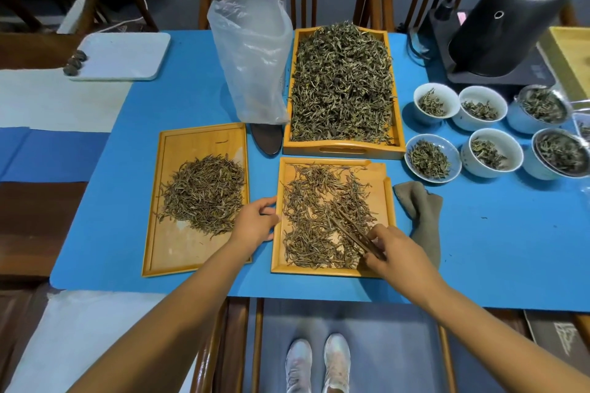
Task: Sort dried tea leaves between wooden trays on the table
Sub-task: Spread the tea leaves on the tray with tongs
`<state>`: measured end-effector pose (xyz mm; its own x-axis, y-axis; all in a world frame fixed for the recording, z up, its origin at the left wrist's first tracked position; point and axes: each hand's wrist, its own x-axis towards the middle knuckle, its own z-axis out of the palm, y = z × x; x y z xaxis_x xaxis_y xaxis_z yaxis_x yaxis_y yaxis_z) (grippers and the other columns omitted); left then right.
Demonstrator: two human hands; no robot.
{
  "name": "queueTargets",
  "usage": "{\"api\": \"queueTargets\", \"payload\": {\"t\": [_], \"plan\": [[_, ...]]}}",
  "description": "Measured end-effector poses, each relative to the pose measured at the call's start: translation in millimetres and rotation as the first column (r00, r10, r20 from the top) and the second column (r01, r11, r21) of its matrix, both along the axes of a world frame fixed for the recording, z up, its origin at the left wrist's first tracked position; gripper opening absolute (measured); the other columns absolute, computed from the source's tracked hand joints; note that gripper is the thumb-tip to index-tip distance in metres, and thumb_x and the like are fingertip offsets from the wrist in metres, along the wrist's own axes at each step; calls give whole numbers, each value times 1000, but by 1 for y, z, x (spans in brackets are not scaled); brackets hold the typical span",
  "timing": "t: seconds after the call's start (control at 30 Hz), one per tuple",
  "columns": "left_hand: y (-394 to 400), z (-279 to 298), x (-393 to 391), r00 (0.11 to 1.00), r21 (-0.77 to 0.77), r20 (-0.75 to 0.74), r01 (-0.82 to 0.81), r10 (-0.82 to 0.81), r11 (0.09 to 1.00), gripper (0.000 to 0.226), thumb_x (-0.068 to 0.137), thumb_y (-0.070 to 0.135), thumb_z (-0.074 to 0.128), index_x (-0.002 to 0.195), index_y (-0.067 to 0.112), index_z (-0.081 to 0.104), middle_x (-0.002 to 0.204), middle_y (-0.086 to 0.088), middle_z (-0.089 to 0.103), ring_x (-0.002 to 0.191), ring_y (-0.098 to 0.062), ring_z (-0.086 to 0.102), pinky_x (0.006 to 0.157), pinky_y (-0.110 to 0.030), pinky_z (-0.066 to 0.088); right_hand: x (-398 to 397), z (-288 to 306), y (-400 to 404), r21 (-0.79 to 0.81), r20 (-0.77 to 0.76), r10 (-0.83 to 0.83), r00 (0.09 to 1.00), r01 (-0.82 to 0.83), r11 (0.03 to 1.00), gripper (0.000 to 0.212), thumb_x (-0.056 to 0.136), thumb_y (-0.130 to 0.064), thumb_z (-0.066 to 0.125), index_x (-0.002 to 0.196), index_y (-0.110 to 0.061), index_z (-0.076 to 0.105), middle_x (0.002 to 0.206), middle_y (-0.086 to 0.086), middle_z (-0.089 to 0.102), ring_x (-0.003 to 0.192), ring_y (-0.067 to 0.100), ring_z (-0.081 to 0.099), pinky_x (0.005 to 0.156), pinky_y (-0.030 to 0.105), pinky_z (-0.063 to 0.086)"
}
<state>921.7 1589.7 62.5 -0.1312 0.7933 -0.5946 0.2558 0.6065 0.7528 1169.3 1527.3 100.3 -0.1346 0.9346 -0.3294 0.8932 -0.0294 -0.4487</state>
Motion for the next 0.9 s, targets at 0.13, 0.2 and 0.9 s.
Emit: {"api": "queueTargets", "payload": {"t": [0.13,0.2,0.9], "plan": [[0,0,0,1000,-4,-1,3,-3,1000,46,90,-2,54,132,16,52,74,3,51,77,-11,53,70,-31,55,-2,-5,7,27,-15,-31,999,31,999,21,85,-21,58,101,-11,48,94,10,52,85,30,55,63,32,37],[0,0,0,1000,0,-4,3,-3,1000,46,90,-2,55,131,16,52,74,3,51,74,-10,53,67,-28,54,-2,-8,13,44,-10,-51,999,51,998,22,85,-20,58,102,-10,47,94,10,53,85,29,54,62,31,36],[-1,-2,-1,1000,12,-18,-8,8,1000,45,89,-2,56,130,16,53,75,3,53,86,-15,55,64,-28,55,13,4,-21,-42,-46,-90,995,88,995,15,86,-19,58,95,-13,47,90,4,49,77,18,47,61,27,35]]}}
